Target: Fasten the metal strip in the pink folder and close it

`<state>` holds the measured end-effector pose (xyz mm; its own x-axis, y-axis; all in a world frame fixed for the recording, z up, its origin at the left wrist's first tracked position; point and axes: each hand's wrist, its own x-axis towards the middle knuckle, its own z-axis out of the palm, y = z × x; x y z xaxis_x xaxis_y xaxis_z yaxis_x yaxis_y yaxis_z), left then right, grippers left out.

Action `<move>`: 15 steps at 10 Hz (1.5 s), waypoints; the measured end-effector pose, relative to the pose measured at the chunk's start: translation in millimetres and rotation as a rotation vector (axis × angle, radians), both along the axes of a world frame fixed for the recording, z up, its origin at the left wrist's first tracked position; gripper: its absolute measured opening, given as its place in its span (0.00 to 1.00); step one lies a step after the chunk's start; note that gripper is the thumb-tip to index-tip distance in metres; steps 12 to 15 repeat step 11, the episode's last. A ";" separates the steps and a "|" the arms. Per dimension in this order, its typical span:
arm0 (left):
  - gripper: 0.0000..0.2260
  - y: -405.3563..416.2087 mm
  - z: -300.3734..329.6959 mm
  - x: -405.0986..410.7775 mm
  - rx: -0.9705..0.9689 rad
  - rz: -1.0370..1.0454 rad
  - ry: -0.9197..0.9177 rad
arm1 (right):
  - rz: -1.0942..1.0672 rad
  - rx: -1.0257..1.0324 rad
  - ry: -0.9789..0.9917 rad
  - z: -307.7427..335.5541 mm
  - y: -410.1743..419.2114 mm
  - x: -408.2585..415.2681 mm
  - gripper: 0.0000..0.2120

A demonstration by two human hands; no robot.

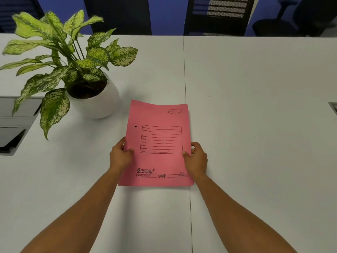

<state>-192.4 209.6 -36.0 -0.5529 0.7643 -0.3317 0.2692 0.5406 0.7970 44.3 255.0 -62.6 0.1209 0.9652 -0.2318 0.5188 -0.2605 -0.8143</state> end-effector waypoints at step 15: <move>0.23 -47.4 -11.6 57.5 -0.006 -0.428 0.596 | 0.273 0.269 -0.677 7.1 -53.8 64.4 0.25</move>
